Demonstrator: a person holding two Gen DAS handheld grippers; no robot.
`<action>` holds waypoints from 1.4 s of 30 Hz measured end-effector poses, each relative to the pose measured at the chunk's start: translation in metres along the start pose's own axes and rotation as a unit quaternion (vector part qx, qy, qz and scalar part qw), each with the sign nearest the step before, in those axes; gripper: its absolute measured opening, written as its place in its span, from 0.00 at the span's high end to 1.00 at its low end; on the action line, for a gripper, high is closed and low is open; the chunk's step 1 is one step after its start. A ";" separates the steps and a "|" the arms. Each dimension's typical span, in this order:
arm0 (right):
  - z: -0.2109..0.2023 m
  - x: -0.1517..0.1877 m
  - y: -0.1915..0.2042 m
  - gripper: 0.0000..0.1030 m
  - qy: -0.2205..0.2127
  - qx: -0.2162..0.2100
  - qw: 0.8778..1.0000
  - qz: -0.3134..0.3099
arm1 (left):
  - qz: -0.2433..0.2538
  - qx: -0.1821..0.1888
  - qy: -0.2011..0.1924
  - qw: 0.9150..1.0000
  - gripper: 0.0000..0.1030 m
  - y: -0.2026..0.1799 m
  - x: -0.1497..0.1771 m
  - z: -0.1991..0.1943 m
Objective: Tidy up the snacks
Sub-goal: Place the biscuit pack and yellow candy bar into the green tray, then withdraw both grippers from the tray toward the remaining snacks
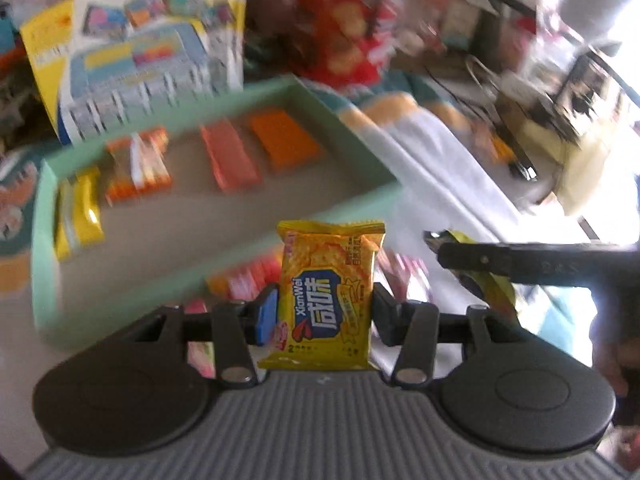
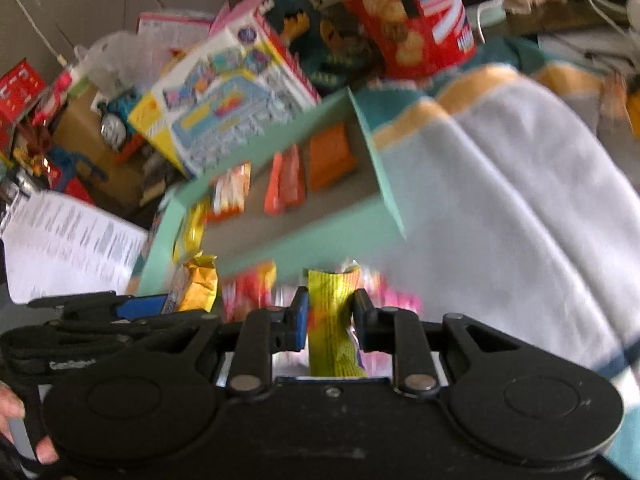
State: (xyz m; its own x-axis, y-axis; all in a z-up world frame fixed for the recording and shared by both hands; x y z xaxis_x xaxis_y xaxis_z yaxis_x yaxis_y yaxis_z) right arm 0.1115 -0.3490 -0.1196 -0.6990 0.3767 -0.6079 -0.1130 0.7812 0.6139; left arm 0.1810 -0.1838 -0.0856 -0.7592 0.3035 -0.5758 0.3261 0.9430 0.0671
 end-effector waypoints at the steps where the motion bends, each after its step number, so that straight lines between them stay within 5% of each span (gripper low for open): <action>1: 0.007 -0.014 0.000 0.78 -0.007 0.001 1.000 0.004 | -0.008 -0.006 -0.003 1.000 0.54 0.003 -0.013 0.007; 8: 0.062 -0.088 -0.004 0.78 -0.039 0.028 0.999 0.010 | -0.037 -0.033 0.007 0.999 0.54 0.008 -0.070 0.076; 19: 0.139 -0.131 -0.028 0.78 -0.030 0.067 0.997 -0.012 | -0.055 -0.015 0.045 0.997 0.54 -0.005 -0.079 0.138; 22: 0.145 -0.132 -0.029 0.69 -0.028 0.073 0.997 -0.026 | -0.059 -0.006 0.056 0.997 0.47 -0.011 -0.077 0.146; 24: 0.139 -0.130 -0.027 0.52 -0.031 0.067 0.997 -0.028 | -0.054 0.000 0.057 0.997 0.17 -0.016 -0.076 0.146; 25: 0.137 -0.131 -0.027 0.47 -0.035 0.065 0.997 -0.028 | -0.052 -0.004 0.050 0.997 0.14 -0.018 -0.077 0.145; 27: 0.131 -0.131 -0.026 0.28 -0.043 0.066 0.996 -0.031 | -0.050 -0.008 0.046 0.998 0.11 -0.019 -0.077 0.142; 33: 0.112 -0.126 -0.021 0.10 -0.050 0.068 0.996 -0.042 | -0.059 -0.016 0.048 0.997 0.06 -0.012 -0.076 0.130; 42: 0.074 -0.098 0.001 0.00 -0.047 0.053 0.997 -0.036 | -0.068 -0.034 0.026 0.997 0.00 0.013 -0.056 0.079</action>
State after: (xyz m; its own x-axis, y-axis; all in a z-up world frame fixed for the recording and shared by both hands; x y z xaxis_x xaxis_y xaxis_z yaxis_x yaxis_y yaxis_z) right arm 0.2324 -0.3479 -0.0965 -0.6226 0.3584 -0.6956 -0.0824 0.8540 0.5138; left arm 0.2724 -0.1995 -0.1164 -0.8221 0.1775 -0.5409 0.1805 0.9824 0.0479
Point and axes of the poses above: each gripper's, at about its wrist camera, not at the fingertips, and z roughly the way its jaws point, y to its left, x to its underside, the point moved 10 cm from there along z, roughly the way its jaws point, and after that the axes turned 13 degrees about -x, right-handed, at the moved point
